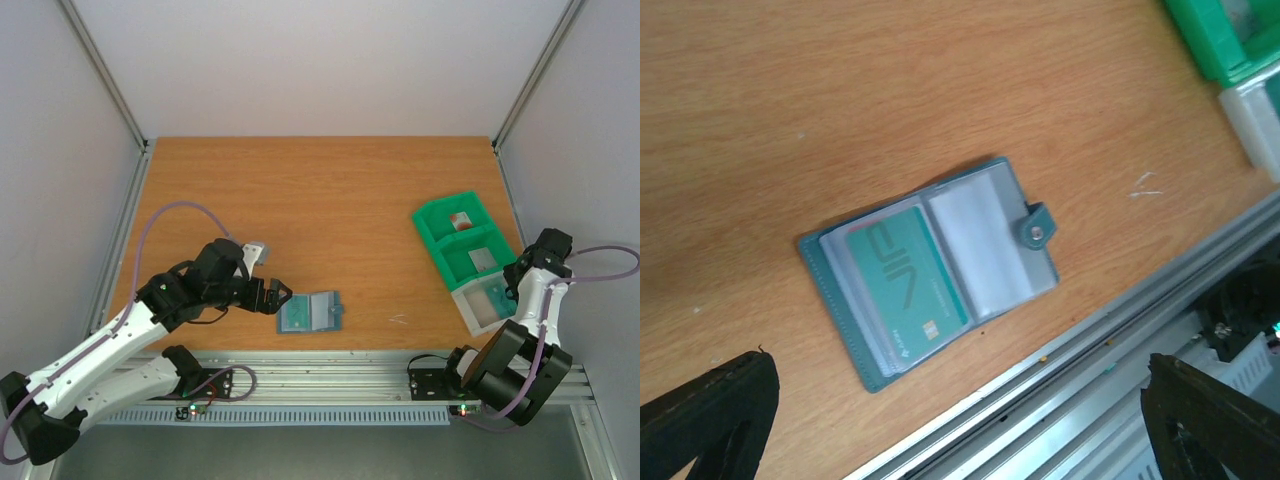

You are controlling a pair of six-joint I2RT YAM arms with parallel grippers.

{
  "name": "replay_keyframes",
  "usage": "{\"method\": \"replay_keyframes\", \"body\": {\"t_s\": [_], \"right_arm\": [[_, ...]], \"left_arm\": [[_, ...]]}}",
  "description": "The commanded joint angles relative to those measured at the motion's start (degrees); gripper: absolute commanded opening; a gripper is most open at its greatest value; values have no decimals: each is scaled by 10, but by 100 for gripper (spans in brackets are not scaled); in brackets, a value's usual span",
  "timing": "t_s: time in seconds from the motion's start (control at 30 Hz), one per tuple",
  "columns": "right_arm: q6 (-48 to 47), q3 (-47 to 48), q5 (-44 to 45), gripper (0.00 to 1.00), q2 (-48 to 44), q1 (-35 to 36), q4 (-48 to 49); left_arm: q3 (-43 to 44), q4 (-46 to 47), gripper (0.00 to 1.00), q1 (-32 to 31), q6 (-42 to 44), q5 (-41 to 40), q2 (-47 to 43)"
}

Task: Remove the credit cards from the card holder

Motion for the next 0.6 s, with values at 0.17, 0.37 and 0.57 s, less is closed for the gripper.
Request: {"method": "replay_keyframes", "body": {"t_s": [0.17,0.37,0.57], "right_arm": [[-14,65,-178,51,-68,2,-60],[-32,87,-311,53,-115,40,-81],[-13,80,-305,52,-155,192,-88]], "left_arm": [[-10,-2,97,0,-50,-17,31],[-59,77,91,0,-98,50,56],[-106,156,80,2,-136,62,88]]}}
